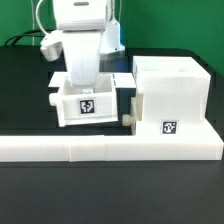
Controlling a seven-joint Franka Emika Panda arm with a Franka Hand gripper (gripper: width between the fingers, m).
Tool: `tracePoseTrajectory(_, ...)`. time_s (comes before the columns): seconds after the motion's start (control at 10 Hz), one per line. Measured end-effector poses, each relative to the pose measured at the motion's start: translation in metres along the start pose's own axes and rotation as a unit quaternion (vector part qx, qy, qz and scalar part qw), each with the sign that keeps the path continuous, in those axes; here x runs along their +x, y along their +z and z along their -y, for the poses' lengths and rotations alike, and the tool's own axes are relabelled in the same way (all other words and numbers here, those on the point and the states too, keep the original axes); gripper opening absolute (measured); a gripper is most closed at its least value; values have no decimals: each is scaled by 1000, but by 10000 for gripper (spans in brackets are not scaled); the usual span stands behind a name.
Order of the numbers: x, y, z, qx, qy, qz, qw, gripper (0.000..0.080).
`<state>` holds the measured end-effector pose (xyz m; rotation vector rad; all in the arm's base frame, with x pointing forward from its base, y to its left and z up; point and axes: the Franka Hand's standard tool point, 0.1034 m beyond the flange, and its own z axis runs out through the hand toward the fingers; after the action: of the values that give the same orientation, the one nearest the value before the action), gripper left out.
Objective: Assemble drawer
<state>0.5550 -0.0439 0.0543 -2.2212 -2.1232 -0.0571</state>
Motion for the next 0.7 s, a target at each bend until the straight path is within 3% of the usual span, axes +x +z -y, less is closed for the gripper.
tracePoseTrajectory(0.7, 10, 3, -1, -6, 15, 10, 1000, 38)
